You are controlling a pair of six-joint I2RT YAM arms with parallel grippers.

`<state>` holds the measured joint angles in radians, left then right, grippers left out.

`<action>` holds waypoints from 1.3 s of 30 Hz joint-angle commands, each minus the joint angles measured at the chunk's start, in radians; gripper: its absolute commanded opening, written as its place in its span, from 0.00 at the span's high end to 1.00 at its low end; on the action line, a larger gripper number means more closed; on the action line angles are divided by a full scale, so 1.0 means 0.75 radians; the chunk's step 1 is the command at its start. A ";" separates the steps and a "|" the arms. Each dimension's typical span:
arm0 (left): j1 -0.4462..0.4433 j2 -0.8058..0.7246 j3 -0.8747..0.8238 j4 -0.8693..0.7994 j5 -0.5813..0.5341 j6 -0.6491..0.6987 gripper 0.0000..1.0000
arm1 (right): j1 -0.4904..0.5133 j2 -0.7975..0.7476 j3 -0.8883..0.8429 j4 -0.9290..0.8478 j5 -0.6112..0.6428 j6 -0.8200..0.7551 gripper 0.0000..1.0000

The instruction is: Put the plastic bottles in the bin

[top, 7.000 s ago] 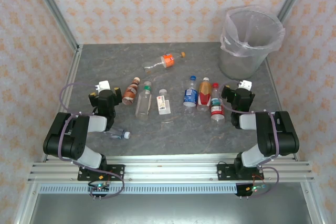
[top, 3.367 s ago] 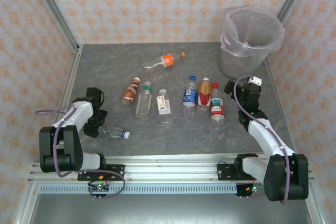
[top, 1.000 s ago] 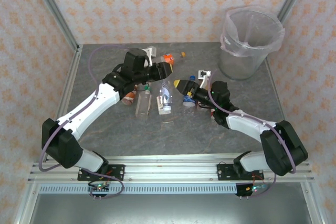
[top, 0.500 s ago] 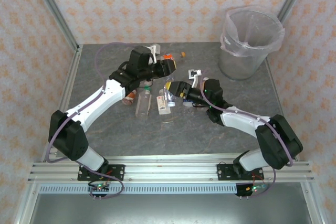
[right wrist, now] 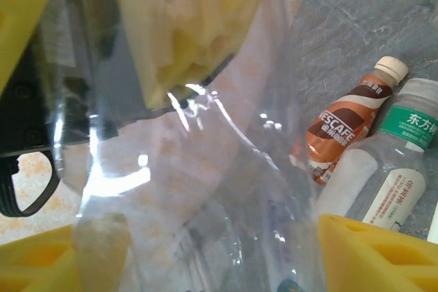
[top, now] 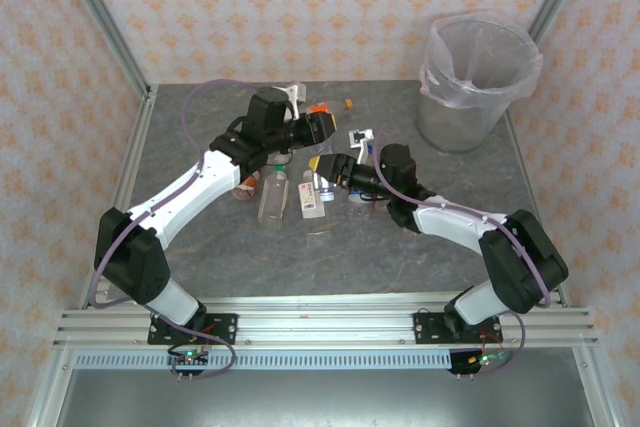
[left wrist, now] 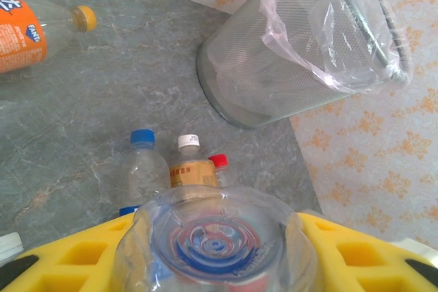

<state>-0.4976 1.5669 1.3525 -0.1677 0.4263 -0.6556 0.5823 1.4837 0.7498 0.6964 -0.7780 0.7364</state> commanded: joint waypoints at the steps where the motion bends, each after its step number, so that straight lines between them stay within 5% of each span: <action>1: -0.012 0.011 0.057 0.030 0.006 0.005 0.53 | -0.001 0.004 0.007 -0.041 0.075 -0.028 0.35; 10: -0.012 0.046 0.131 -0.036 0.009 -0.014 0.47 | -0.001 -0.012 0.000 -0.078 0.140 -0.070 0.50; 14: -0.011 0.041 0.185 -0.100 0.021 -0.028 0.35 | -0.001 -0.049 -0.009 -0.178 0.294 -0.122 0.62; 20: -0.009 -0.031 0.165 -0.104 -0.034 -0.030 0.01 | -0.001 -0.061 -0.018 -0.246 0.339 -0.167 0.63; 22: -0.010 -0.065 0.151 -0.094 -0.065 -0.024 0.00 | -0.001 -0.073 -0.018 -0.311 0.394 -0.204 0.62; 27: -0.009 -0.160 0.049 -0.072 -0.260 0.039 0.00 | -0.032 -0.125 0.071 -0.643 0.598 -0.347 0.63; 32: -0.004 -0.226 -0.033 -0.254 -0.731 0.050 0.00 | -0.141 -0.182 0.184 -0.824 0.666 -0.459 0.63; 39: -0.001 -0.316 -0.221 -0.176 -0.813 0.134 0.00 | -0.273 -0.193 0.422 -0.980 0.684 -0.658 0.62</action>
<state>-0.4969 1.3590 1.2072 -0.2882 -0.0696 -0.6075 0.3912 1.3655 0.9905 0.0364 -0.3012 0.3454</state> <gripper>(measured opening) 0.999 0.467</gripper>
